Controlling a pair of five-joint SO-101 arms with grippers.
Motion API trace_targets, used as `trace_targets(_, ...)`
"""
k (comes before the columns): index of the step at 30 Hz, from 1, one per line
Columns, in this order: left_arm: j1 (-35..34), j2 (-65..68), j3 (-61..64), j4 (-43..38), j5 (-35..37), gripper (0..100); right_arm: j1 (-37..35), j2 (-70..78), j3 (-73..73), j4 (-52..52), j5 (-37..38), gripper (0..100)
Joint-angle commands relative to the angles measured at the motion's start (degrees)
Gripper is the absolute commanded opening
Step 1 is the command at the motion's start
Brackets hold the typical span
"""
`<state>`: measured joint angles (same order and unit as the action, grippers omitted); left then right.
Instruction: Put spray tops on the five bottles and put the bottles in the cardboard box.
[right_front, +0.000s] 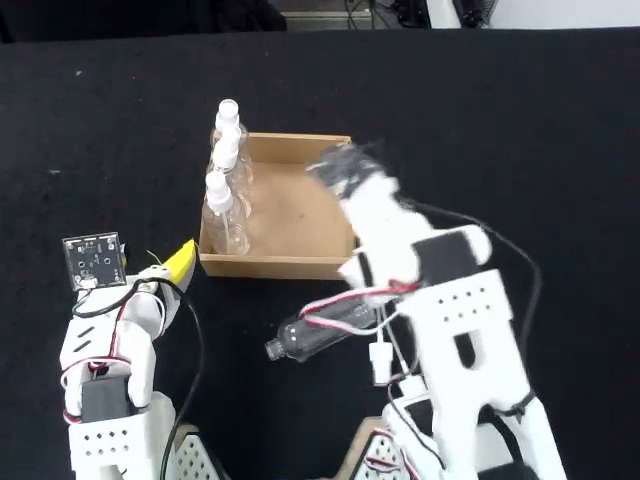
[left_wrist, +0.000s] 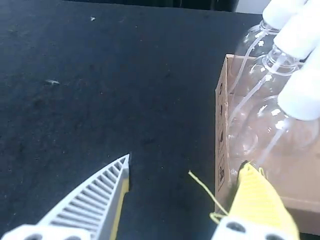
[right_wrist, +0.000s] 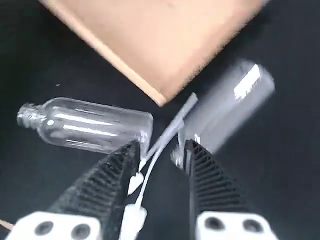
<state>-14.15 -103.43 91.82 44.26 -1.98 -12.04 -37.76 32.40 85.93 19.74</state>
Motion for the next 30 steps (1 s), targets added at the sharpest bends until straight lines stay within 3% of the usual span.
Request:
trace_targets(1,-0.4,-0.3,-0.9,-1.8,0.7,23,6.3,0.2,-3.2,4.6,0.7,13.0)
trace_targets(5,-0.5,-0.3,-0.7,-1.8,0.4,23,3.6,0.2,-3.4,10.5,9.6,13.2)
trace_targets(10,-0.5,-0.3,-0.8,-1.8,0.4,23,-0.7,0.2,1.5,9.3,3.2,13.2)
trace_targets(18,-1.0,-0.3,-0.9,-1.8,0.3,23,-0.9,0.0,15.0,-0.4,-1.1,13.2)
trace_targets(23,-1.0,-0.3,-0.7,-1.8,0.3,23,-3.0,0.1,19.6,-4.7,-0.8,22.9)
trace_targets(30,-1.1,-0.3,-0.9,-1.9,0.3,23,-2.7,0.2,27.3,-13.1,-0.9,22.3)
